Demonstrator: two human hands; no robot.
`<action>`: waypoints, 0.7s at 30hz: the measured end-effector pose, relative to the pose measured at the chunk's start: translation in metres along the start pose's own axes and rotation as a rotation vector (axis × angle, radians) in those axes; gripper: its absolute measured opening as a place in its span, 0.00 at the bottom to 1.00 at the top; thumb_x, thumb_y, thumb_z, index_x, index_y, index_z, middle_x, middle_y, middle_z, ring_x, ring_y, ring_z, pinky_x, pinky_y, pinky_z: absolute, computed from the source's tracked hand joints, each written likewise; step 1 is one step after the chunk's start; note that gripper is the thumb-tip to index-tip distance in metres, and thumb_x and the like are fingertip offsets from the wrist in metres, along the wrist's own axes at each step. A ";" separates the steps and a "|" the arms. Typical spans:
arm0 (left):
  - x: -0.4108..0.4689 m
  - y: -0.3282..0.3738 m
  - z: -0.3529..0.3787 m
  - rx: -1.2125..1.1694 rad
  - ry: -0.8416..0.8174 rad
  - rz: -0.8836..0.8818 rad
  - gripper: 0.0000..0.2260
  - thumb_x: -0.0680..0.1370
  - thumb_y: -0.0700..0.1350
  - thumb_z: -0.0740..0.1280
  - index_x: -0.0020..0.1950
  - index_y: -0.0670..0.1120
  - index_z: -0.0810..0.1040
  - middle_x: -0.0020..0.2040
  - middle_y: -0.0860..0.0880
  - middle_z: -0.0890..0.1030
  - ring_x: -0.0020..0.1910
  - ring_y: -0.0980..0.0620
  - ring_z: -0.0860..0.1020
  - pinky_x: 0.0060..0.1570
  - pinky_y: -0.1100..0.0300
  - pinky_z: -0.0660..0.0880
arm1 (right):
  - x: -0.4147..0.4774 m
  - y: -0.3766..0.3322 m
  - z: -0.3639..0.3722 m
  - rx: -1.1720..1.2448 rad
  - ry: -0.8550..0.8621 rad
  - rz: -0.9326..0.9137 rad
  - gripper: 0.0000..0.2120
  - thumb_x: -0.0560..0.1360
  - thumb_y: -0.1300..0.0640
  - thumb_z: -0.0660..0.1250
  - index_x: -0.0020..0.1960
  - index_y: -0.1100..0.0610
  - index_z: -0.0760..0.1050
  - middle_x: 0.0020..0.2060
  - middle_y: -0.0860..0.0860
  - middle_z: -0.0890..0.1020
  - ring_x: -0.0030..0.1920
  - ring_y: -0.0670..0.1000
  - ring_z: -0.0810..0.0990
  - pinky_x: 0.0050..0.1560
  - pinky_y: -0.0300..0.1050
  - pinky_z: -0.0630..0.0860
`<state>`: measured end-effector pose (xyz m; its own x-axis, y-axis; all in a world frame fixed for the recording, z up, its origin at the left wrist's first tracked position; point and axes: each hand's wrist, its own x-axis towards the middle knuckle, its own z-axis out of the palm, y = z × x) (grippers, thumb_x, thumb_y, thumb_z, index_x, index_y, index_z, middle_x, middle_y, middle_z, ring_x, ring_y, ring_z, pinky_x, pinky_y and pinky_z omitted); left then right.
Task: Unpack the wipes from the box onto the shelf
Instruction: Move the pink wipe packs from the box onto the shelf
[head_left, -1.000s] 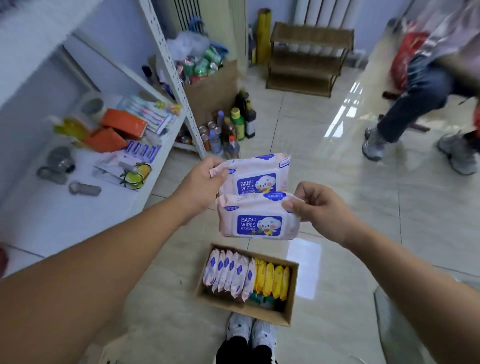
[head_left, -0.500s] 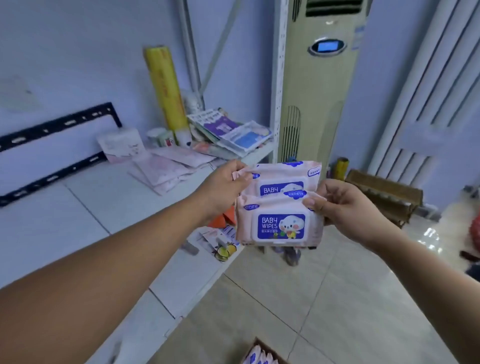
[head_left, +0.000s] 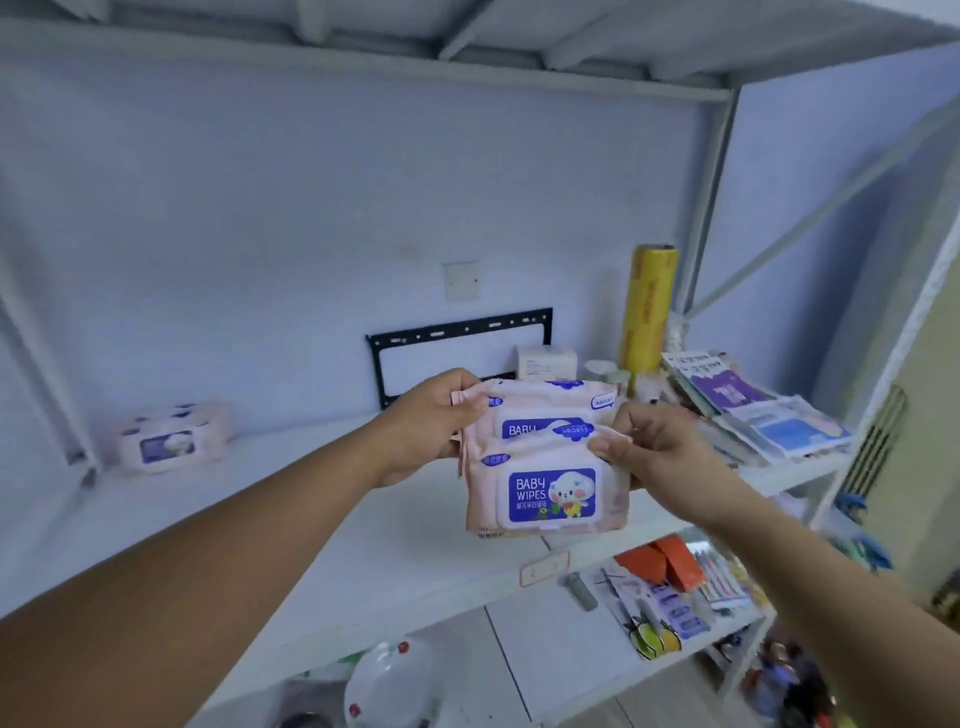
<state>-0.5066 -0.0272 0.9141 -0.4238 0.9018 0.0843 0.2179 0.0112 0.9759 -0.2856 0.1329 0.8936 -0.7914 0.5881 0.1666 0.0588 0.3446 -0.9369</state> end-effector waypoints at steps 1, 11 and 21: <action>-0.010 -0.005 -0.024 -0.001 0.016 -0.015 0.06 0.85 0.41 0.61 0.48 0.45 0.72 0.37 0.52 0.80 0.34 0.57 0.79 0.38 0.60 0.79 | 0.010 -0.004 0.022 -0.002 -0.018 0.003 0.13 0.79 0.58 0.70 0.41 0.63 0.70 0.43 0.64 0.85 0.47 0.62 0.86 0.49 0.69 0.81; -0.100 -0.078 -0.233 -0.024 0.227 -0.148 0.11 0.84 0.41 0.62 0.43 0.48 0.74 0.39 0.50 0.79 0.40 0.51 0.80 0.47 0.49 0.79 | 0.081 -0.011 0.243 0.064 -0.194 0.001 0.14 0.80 0.59 0.69 0.40 0.63 0.68 0.39 0.60 0.86 0.45 0.58 0.87 0.38 0.51 0.79; -0.132 -0.133 -0.329 -0.147 0.366 -0.205 0.13 0.84 0.42 0.62 0.66 0.35 0.70 0.62 0.38 0.81 0.59 0.40 0.81 0.60 0.41 0.77 | 0.135 0.002 0.359 0.132 -0.273 0.021 0.16 0.79 0.59 0.70 0.41 0.66 0.66 0.41 0.65 0.83 0.46 0.65 0.85 0.40 0.56 0.77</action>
<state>-0.7695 -0.2897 0.8395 -0.7347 0.6744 -0.0736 -0.0188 0.0882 0.9959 -0.6109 -0.0500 0.8039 -0.9260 0.3700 0.0746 0.0118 0.2261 -0.9740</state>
